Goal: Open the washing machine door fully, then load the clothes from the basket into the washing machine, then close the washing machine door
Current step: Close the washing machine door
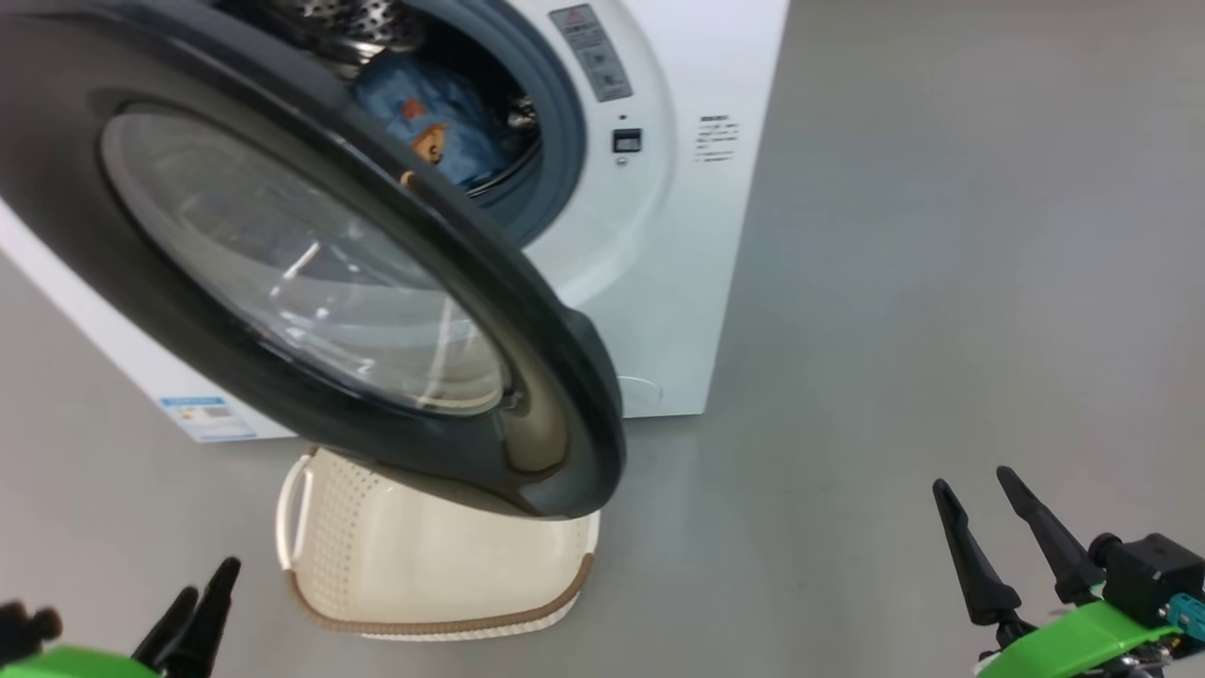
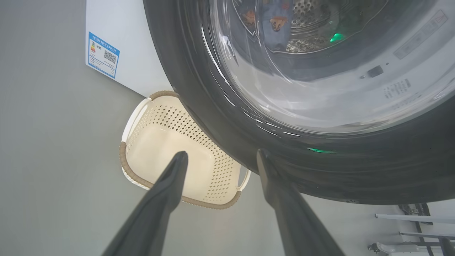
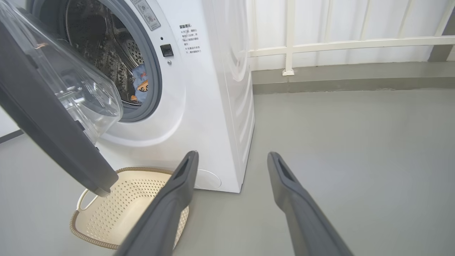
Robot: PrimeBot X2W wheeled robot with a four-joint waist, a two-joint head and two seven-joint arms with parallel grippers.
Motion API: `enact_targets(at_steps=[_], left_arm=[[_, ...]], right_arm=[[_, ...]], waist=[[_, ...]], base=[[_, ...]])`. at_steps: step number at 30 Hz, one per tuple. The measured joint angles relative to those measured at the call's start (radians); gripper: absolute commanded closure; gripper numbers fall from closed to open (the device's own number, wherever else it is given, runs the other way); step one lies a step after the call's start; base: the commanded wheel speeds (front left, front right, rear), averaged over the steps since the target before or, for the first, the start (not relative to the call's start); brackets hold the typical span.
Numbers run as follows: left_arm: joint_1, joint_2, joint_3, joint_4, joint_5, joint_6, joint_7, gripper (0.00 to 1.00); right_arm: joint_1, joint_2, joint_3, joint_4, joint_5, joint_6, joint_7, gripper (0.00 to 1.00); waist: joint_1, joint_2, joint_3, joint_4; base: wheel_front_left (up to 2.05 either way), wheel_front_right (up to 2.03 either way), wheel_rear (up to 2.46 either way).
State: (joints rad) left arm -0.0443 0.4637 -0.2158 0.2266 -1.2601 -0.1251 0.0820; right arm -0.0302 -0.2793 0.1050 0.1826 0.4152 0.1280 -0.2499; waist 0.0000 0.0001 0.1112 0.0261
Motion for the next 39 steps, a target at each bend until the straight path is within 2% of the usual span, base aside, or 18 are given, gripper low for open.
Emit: enact_targets(at_steps=[7,12,14,15,20,25,29,33,39], left_arm=[[0.025,0.029,-0.086,0.064,0.069,-0.003,-0.267,0.0],[0.024,0.041,-0.117,0.129,0.2,-0.003,-0.33,0.0],[0.024,0.017,-0.072,0.136,0.253,-0.003,-0.33,0.0],[0.024,-0.009,-0.025,0.124,0.345,-0.003,-0.33,0.0],[0.047,-0.101,0.103,0.063,0.54,-0.003,-0.33,0.0],[0.091,-0.184,0.194,0.011,0.711,-0.003,-0.33,0.0],[0.106,-0.234,0.234,-0.02,0.796,-0.003,-0.33,0.0],[0.115,-0.274,0.26,-0.02,0.831,-0.003,-0.33,0.0],[0.126,-0.294,0.273,-0.026,0.857,-0.003,-0.333,0.0]], right_arm=[[0.013,0.0,-0.016,-0.001,0.0,0.0,0.0,0.0],[0.014,0.004,-0.036,-0.005,0.0,0.0,0.0,0.0],[0.019,0.006,-0.046,-0.007,0.0,0.0,0.0,0.0],[0.027,0.009,-0.054,-0.009,0.0,0.0,0.0,0.0],[0.032,0.018,-0.062,-0.011,0.0,0.0,0.0,0.0],[0.032,0.02,-0.071,-0.012,0.0,0.0,0.0,0.0],[0.032,0.021,-0.074,-0.011,0.0,0.0,0.0,0.0],[0.032,0.023,-0.073,-0.01,0.0,0.0,0.0,0.0],[0.032,0.022,-0.073,-0.01,0.0,0.0,0.0,0.0]], waist=[[0.0,0.0,0.0,-0.053],[0.0,0.0,0.004,-0.084],[0.0,0.0,0.006,-0.092],[0.0,0.0,0.006,-0.098],[0.0,0.0,0.004,-0.11],[0.0,0.0,0.005,-0.112],[0.0,0.0,0.005,-0.11],[0.0,0.0,0.002,-0.105],[0.0,0.0,-0.004,-0.096]], base=[[0.0,0.0,0.0],[0.0,0.0,0.0],[0.0,0.0,0.0],[0.0,0.0,0.0],[0.0,0.0,0.0],[0.0,0.0,0.0],[0.0,0.0,0.0],[0.0,0.0,0.0],[0.0,0.0,0.0]])
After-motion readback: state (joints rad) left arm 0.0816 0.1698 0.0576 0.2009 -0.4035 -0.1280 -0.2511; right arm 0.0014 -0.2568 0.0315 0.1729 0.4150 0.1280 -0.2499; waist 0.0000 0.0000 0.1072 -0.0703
